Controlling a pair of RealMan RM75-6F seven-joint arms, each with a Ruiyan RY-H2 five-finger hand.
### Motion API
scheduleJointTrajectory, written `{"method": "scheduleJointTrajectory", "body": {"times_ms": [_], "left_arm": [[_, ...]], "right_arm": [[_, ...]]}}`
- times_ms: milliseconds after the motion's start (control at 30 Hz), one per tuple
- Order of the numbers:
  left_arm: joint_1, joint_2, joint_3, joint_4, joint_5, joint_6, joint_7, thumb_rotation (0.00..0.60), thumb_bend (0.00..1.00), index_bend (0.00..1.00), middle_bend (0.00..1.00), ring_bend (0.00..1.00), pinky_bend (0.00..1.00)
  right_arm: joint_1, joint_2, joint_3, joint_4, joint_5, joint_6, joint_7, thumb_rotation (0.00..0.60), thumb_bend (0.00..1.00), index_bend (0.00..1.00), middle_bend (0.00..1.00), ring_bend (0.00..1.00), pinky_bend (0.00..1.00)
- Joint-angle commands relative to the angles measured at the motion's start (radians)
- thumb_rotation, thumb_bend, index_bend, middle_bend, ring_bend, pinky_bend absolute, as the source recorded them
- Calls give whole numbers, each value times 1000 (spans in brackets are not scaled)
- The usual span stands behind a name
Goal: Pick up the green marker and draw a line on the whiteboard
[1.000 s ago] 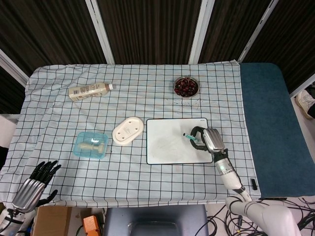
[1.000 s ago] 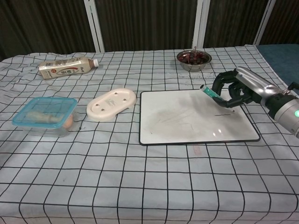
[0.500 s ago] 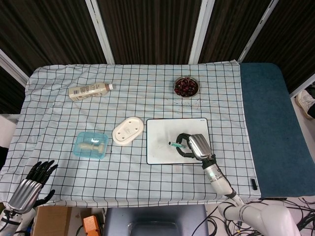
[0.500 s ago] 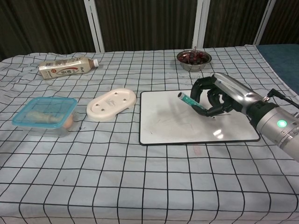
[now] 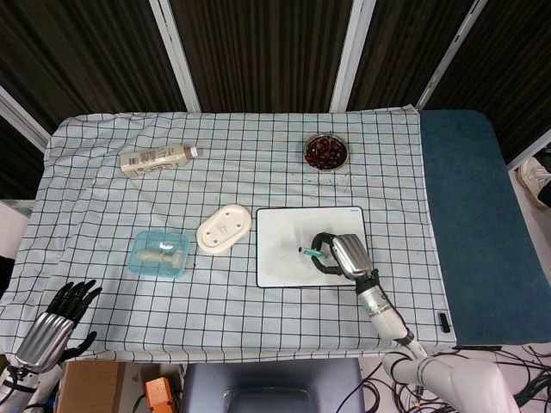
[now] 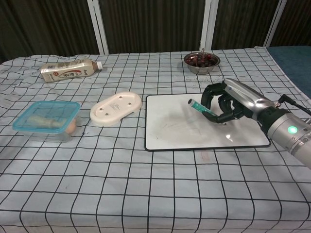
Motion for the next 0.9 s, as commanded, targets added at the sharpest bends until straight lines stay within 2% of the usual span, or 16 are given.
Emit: {"method": "scheduleJointTrajectory", "body": {"times_ms": [33, 467, 900], "left_arm": [[0, 0, 0, 1, 0, 0, 0, 600, 350, 0, 0, 0, 0], [1, -2, 0, 5, -2, 0, -4, 600, 350, 0, 0, 0, 0], [0, -3, 2, 8, -1, -6, -2, 600, 349, 0, 0, 0, 0]], "right_arm": [[1, -5, 0, 10, 1, -4, 2, 600, 398, 1000, 773, 758, 732], [-5, -16, -7, 52, 0, -6, 16, 600, 398, 1000, 773, 758, 732], [-52, -3, -36, 137, -8, 11, 79, 600, 398, 1000, 773, 758, 732]]}}
